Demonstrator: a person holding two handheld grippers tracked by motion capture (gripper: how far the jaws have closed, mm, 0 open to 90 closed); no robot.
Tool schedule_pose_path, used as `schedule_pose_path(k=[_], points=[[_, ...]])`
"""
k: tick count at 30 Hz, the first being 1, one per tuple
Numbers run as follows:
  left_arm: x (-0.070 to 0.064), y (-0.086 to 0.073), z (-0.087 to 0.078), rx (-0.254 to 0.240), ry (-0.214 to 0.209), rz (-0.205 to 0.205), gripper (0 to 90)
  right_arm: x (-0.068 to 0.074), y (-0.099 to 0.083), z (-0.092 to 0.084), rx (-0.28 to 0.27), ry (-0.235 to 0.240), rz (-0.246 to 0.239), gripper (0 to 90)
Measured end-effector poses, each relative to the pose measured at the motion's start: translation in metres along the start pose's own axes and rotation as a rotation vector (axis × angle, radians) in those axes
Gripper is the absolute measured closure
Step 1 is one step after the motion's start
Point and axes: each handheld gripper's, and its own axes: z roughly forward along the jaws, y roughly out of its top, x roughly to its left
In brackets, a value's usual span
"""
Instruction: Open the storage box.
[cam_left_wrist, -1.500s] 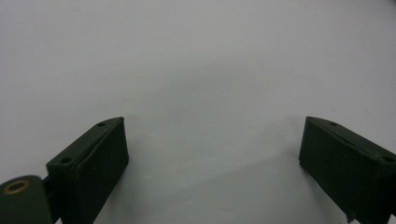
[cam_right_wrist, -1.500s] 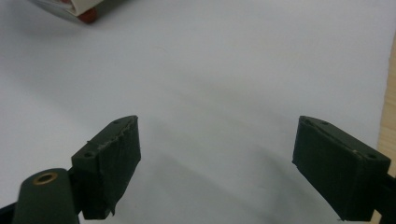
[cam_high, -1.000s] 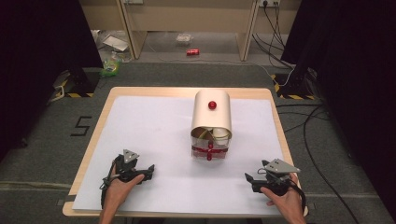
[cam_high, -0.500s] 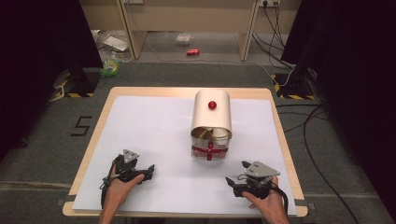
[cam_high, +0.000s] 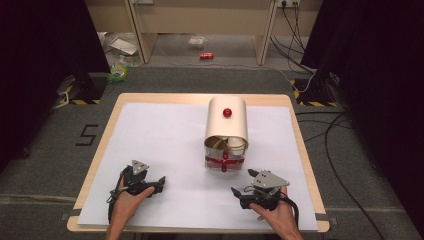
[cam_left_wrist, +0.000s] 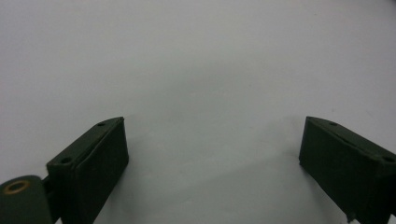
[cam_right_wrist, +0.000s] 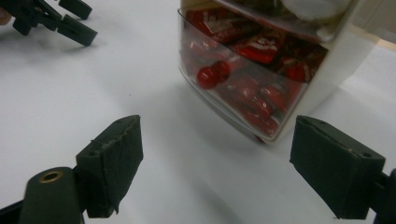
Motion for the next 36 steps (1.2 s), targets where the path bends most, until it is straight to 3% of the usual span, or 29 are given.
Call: schedule_pose_path(k=[6, 17, 22, 31, 35, 36], points=[[0.0, 0.0, 0.0, 0.0, 0.0, 0.0, 7.2, 0.007, 0.01, 0.005, -0.035, 0.018, -0.038, 18.1], [0.0, 0.0, 0.0, 0.0, 0.0, 0.0, 7.3, 0.016, 0.023, 0.019, -0.061, 0.008, -0.18, 19.4], [0.0, 0.0, 0.0, 0.0, -0.001, 0.0, 7.3, 0.018, 0.025, 0.026, -0.056, -0.007, -0.232, 19.6], [0.0, 0.0, 0.0, 0.0, 0.0, 0.0, 7.3, 0.021, 0.025, 0.037, -0.042, -0.057, -0.36, 21.1], [0.0, 0.0, 0.0, 0.0, -0.001, 0.0, 7.3, 0.024, 0.023, 0.041, -0.033, -0.089, -0.444, 21.0], [0.0, 0.0, 0.0, 0.0, -0.001, 0.0, 7.3, 0.024, 0.023, 0.041, -0.033, -0.089, -0.444, 21.0]])
